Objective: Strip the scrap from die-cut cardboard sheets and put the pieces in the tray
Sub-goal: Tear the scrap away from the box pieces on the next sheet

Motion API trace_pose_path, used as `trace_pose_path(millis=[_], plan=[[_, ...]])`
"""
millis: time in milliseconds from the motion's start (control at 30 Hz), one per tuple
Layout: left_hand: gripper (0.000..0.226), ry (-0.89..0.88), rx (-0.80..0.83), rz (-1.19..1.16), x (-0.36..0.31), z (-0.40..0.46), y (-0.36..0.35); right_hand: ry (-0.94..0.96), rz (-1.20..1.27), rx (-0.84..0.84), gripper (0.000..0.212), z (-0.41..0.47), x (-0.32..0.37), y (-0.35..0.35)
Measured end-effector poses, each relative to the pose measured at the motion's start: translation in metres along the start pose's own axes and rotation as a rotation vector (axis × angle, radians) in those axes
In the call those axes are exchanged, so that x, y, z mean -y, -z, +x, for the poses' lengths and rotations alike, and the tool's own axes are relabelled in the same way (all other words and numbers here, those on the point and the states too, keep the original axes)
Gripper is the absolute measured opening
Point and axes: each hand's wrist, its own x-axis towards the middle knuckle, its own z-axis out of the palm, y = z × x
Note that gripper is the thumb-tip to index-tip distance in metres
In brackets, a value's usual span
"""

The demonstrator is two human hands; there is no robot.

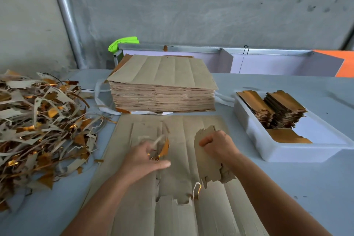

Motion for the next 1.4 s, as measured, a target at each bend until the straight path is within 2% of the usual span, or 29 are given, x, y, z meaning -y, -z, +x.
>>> trace_pose_path(millis=[33,100,167,233,267,400,467,600,667,800,900,967,1067,1167,1267,1400], plan=[[0.032,-0.046,0.000,0.164,0.001,0.000,0.000,-0.009,0.007,0.008,0.034,0.000,0.000,-0.001],[0.020,-0.065,-0.051,0.226,0.001,0.001,-0.001,-0.025,0.023,0.021,0.034,-0.001,0.000,-0.003],[0.020,0.001,-0.056,-0.103,-0.001,0.001,0.001,-0.031,0.031,0.029,0.033,-0.001,0.000,-0.004],[0.012,0.074,0.004,-0.554,-0.007,0.000,0.006,-0.024,0.044,0.034,0.032,-0.002,0.001,-0.004],[0.007,0.072,0.046,-0.689,-0.012,-0.002,0.010,-0.016,0.054,0.037,0.030,-0.001,0.001,-0.004],[0.016,-0.060,0.245,-1.119,-0.031,-0.003,0.018,0.001,0.097,0.040,0.022,-0.001,0.002,-0.003],[0.020,-0.124,0.374,-1.221,-0.042,-0.003,0.019,-0.037,0.162,0.035,0.029,-0.002,0.006,-0.002],[0.017,-0.194,0.464,-1.205,-0.055,-0.002,0.014,-0.100,0.429,0.045,0.035,-0.008,0.014,0.007],[0.023,-0.194,0.482,-1.169,-0.059,-0.002,0.009,-0.033,0.550,0.022,0.038,-0.012,0.015,0.013],[0.012,-0.180,0.587,-1.036,-0.063,-0.008,-0.006,0.061,0.600,-0.023,0.049,-0.014,0.017,0.021],[0.015,-0.164,0.667,-0.966,-0.066,-0.012,-0.017,-0.001,0.504,-0.053,0.030,-0.009,0.018,0.022],[0.017,-0.168,0.702,-0.949,-0.068,-0.013,-0.018,-0.048,0.517,-0.019,0.025,-0.008,0.017,0.019],[0.018,-0.156,0.694,-1.013,-0.068,-0.012,-0.015,-0.071,0.798,0.056,0.035,-0.008,0.012,0.019],[0.027,-0.102,0.652,-1.184,-0.067,-0.009,-0.013,-0.076,1.007,0.139,0.046,-0.008,0.007,0.019],[0.026,-0.076,0.622,-1.273,-0.068,-0.009,-0.013,-0.046,0.924,0.099,0.022,-0.010,0.007,0.015],[0.023,-0.097,0.649,-1.161,-0.069,-0.011,-0.016,-0.044,0.804,0.103,0.008,-0.011,0.015,0.010]])
